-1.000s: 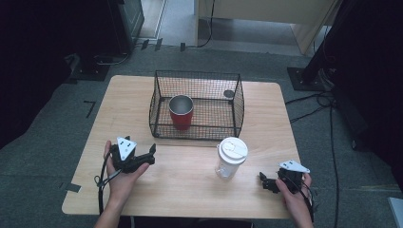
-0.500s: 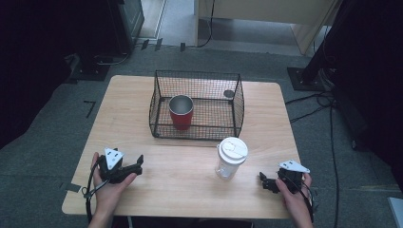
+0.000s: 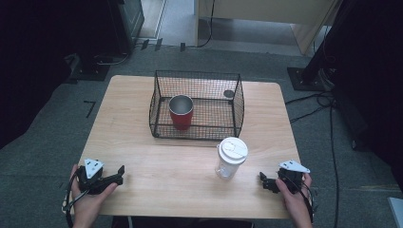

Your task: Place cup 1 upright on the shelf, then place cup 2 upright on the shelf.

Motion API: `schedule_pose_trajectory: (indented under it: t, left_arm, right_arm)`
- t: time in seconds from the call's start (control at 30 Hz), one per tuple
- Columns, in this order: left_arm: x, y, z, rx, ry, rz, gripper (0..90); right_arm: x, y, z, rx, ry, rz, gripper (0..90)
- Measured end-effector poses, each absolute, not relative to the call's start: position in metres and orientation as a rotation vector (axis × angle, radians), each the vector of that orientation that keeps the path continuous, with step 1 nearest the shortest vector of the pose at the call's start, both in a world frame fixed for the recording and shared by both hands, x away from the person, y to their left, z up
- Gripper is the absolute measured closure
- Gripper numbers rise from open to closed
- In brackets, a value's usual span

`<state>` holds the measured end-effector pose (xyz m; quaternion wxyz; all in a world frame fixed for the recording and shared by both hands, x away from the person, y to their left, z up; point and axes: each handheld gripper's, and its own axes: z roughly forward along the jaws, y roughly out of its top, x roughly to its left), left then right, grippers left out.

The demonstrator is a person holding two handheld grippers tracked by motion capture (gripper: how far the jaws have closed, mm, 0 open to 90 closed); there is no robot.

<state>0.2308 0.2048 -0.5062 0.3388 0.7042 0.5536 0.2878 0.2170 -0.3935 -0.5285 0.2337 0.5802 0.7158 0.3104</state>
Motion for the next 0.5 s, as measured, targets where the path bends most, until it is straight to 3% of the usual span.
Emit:
schedule_pose_trajectory:
  t: [0.5]
  left_arm:
    - [0.236,0.233,-0.516,1.879,1.500,0.689,5.4]
  right_arm:
    - [0.216,-0.392,-0.528,1.629,1.929,0.853,0.0]
